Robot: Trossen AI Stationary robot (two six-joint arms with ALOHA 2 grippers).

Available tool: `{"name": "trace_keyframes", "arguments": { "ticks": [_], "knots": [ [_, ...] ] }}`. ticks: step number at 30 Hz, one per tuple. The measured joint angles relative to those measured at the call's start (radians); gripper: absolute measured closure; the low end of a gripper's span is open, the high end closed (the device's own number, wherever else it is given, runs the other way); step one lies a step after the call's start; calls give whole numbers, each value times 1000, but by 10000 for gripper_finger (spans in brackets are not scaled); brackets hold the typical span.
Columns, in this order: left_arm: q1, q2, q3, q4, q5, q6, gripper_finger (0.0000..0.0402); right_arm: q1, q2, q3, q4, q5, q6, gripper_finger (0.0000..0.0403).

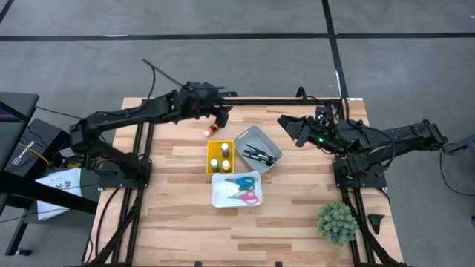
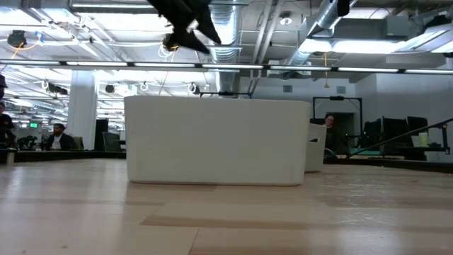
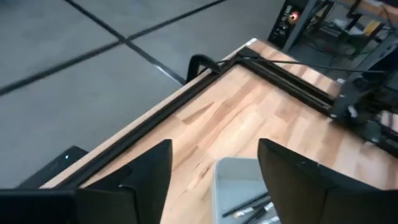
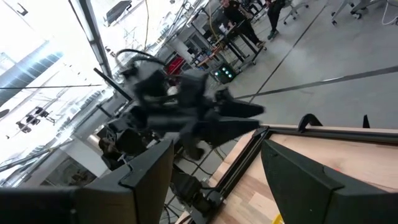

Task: Pick & Place Paint Supplies
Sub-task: Put the orange paint bottle into the yellow bin

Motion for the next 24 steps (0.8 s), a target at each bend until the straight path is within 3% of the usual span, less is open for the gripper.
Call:
{"name": "trace_keyframes", "arguments": {
  "ticks": [4, 10, 24],
  "knots": [
    [75, 82, 0, 8, 46, 0, 157, -3, 0, 0, 0, 0, 0, 163],
    [155, 202, 0, -53, 82, 26, 165, -5, 0, 0, 0, 0, 1, 163],
    [230, 456, 0, -196, 151, 122, 167, -6, 0, 0, 0, 0, 11, 163]
  ]
}}
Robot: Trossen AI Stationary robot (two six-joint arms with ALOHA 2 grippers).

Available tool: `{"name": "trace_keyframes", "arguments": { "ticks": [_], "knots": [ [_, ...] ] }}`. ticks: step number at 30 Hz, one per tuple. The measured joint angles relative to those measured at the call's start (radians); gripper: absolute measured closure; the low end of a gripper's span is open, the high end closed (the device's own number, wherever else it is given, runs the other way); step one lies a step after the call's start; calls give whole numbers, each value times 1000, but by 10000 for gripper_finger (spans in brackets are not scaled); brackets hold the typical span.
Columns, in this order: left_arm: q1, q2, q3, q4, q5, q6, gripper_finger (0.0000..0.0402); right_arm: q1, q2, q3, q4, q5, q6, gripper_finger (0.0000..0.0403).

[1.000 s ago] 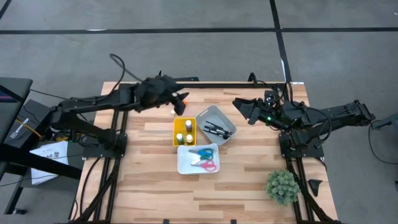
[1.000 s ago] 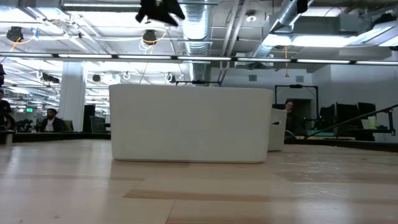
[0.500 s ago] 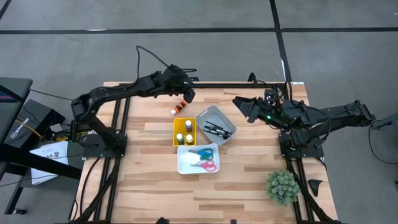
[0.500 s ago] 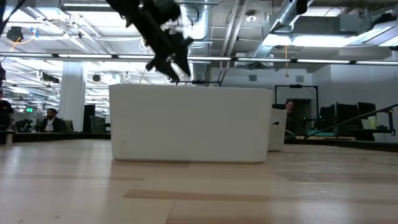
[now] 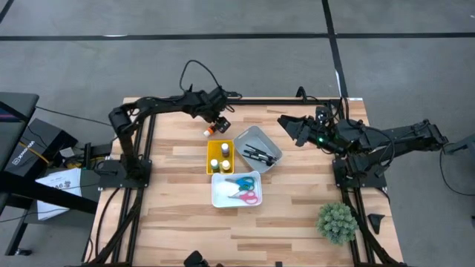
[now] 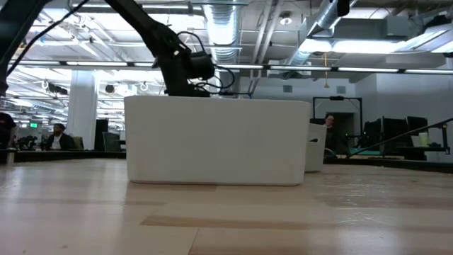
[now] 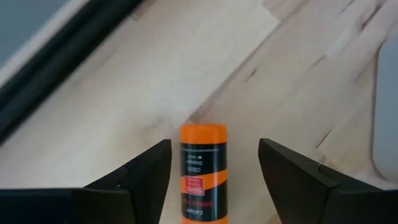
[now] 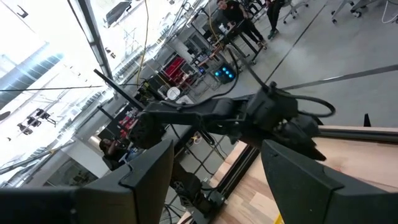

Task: Pick & Place Paint Supplies
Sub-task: Put the orange paint bottle into the yellow bin

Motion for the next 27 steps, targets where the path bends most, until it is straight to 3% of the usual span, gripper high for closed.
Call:
{"name": "trace_keyframes", "arguments": {
  "ticks": [15, 27],
  "knots": [
    [1, 102, 0, -9, 18, 34, 177, 1, 0, 0, -1, 0, 5, 163],
    [1, 106, -16, -51, 17, 87, 183, 2, 0, 0, -4, 0, 5, 163]
  ]
}}
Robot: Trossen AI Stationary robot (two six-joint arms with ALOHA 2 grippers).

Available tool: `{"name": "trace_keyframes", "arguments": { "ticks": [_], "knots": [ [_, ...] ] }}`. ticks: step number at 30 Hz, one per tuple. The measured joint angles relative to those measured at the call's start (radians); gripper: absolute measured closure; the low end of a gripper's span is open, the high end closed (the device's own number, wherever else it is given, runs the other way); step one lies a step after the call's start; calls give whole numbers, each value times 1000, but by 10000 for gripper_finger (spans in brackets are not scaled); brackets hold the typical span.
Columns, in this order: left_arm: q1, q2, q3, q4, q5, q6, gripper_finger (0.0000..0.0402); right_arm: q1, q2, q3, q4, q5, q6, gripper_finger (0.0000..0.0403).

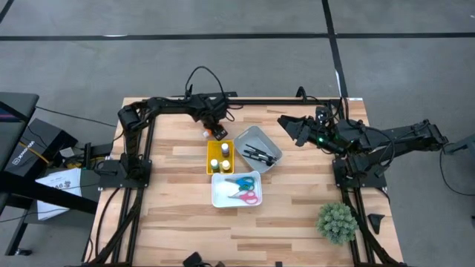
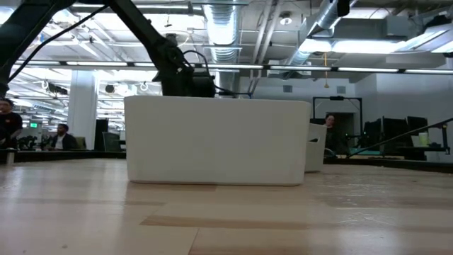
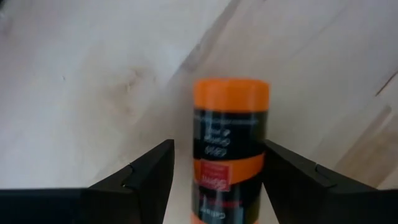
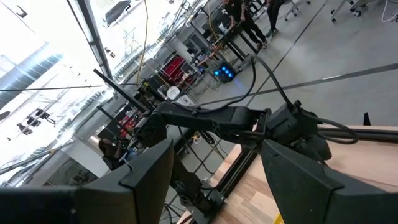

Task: Pick & Place Paint Supplies
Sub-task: Put the orange paint bottle into the yellow bin

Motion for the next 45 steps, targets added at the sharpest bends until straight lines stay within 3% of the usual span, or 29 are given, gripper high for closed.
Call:
{"name": "trace_keyframes", "arguments": {
  "ticks": [9, 21, 31, 39, 45],
  "knots": [
    [0, -8, -48, 15, 2, -1, 199, 0, 0, 0, 0, 0, -5, 163],
    [17, -66, -55, 50, -8, 1, 262, 0, 0, 0, -8, 0, -8, 163],
    [15, -241, -54, 47, 54, 52, 247, 0, 0, 0, -29, -8, -68, 163],
    [-120, -450, -54, 57, 95, 122, 253, -2, 45, 0, -24, -88, -97, 163],
    [-308, -548, -53, 112, 61, 157, 250, 0, 127, 0, 35, -138, -261, 163]
  ]
}}
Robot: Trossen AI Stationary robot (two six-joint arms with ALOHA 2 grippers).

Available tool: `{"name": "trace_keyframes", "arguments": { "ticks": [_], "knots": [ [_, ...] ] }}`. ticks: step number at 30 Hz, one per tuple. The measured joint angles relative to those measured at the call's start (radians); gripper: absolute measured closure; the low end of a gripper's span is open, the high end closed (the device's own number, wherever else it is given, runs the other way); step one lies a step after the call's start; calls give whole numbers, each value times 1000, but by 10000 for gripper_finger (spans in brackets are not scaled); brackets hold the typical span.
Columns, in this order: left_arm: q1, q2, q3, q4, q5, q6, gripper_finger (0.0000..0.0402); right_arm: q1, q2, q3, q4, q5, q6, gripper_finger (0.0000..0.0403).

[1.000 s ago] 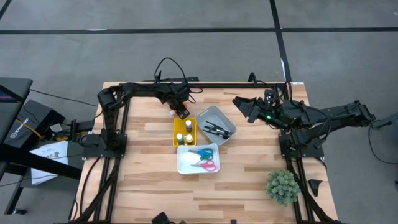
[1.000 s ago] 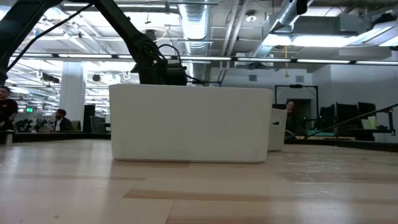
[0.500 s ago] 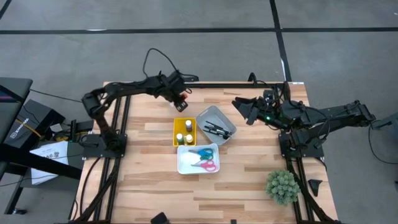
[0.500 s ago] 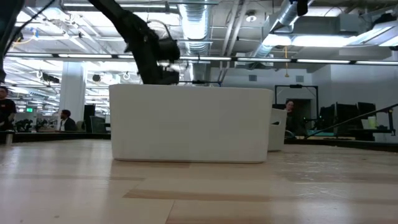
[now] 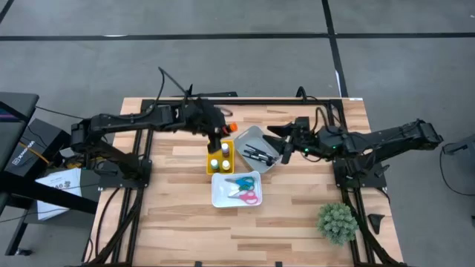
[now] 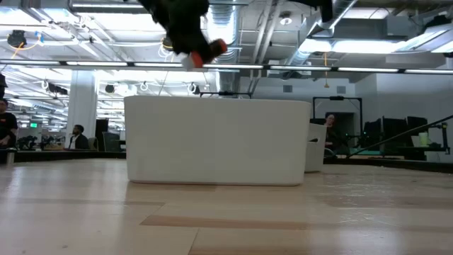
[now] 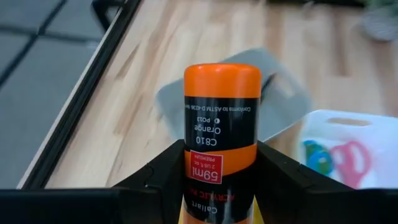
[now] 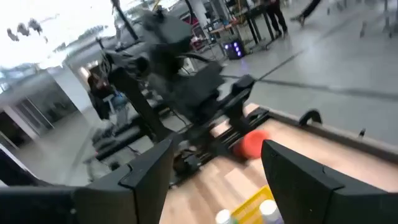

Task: Pick & Place Paint Supplies
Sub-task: Put the orange paint bottle into the yellow bin

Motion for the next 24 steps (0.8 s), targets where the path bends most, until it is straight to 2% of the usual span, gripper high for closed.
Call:
{"name": "trace_keyframes", "arguments": {
  "ticks": [3, 6, 12, 17, 21, 24],
  "knots": [
    [-93, -20, 0, 23, -42, -2, 254, 7, 48, 2, 44, -1, -112, 163],
    [-175, -27, 0, 34, -104, -27, 253, 7, 92, 43, 29, -21, -148, 163],
    [-286, -30, 1, 75, -192, -61, 252, -3, 188, 200, -131, -67, -194, 163],
    [-325, -30, 1, 100, -215, -63, 254, -2, 285, 368, -364, -79, -203, 163],
    [-335, -29, 1, 104, -226, -64, 252, -2, 355, 493, -498, -164, -199, 163],
    [-342, -29, 1, 121, -228, -64, 254, -2, 408, 568, -571, -177, -192, 163]
  ]
}}
